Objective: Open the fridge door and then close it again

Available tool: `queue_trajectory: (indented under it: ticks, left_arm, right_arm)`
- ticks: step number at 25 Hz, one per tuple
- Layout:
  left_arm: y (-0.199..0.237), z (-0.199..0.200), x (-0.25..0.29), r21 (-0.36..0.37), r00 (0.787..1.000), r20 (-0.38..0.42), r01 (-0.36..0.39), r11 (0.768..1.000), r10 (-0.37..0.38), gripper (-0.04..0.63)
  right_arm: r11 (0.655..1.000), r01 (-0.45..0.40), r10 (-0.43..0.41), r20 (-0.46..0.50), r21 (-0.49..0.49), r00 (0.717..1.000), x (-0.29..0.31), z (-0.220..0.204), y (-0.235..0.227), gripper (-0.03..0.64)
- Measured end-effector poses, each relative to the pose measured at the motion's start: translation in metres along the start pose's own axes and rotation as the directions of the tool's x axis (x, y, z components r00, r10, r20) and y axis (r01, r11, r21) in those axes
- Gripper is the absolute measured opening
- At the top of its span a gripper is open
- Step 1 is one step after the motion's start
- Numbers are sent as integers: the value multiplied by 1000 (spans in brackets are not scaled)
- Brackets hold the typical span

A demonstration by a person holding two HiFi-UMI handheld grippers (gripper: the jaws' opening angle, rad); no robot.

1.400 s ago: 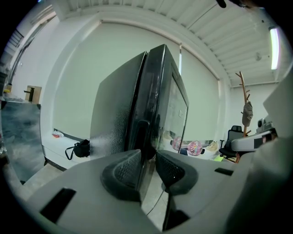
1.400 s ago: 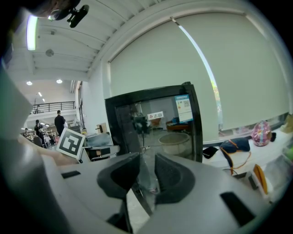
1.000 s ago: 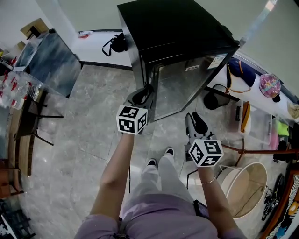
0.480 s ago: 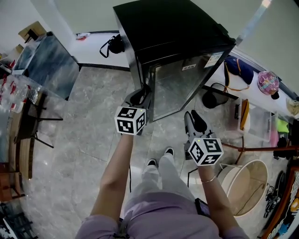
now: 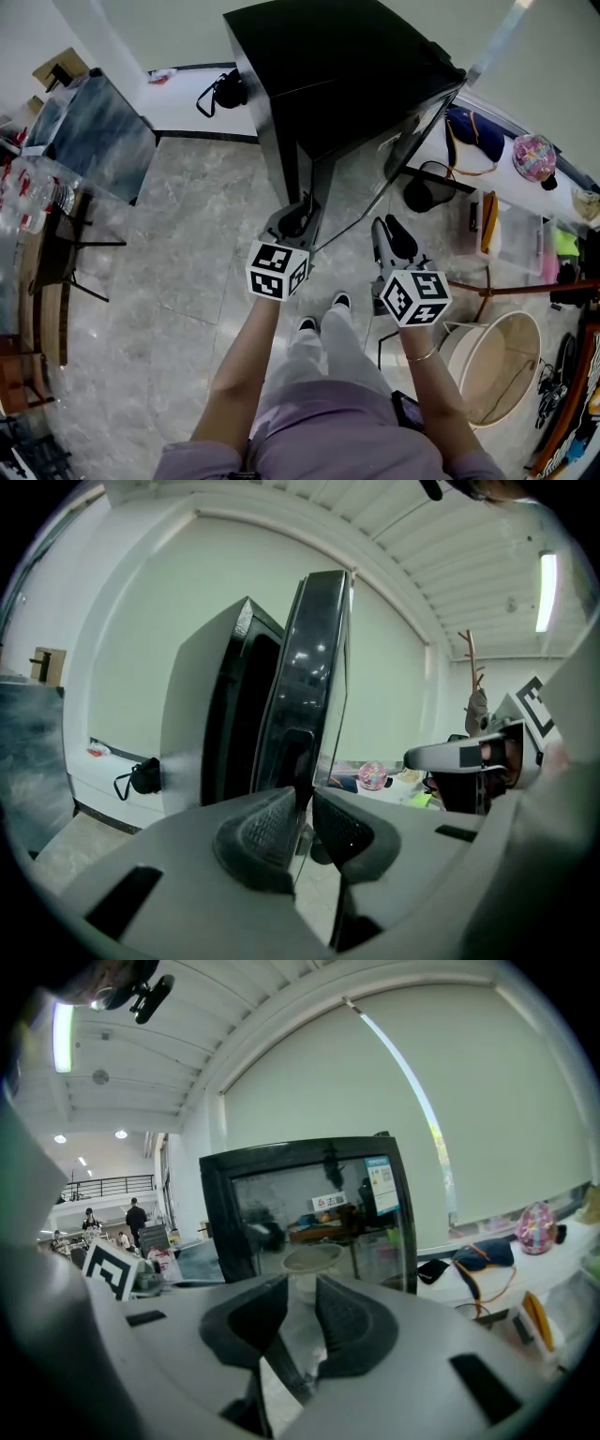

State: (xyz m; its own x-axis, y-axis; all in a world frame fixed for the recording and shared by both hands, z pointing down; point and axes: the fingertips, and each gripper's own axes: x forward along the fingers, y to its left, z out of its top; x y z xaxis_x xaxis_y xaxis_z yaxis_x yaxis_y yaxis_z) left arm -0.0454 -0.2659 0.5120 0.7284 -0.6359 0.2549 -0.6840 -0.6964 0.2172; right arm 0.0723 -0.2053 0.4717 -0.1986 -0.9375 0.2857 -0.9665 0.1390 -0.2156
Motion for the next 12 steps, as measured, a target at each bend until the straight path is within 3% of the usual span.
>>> queue_trajectory:
  ticks: [12]
  left_arm:
    - [-60, -17, -16, 29, 999, -14, 42, 999, -41, 51]
  right_arm:
    - [997, 79, -80, 54, 17, 995, -60, -5, 5, 84]
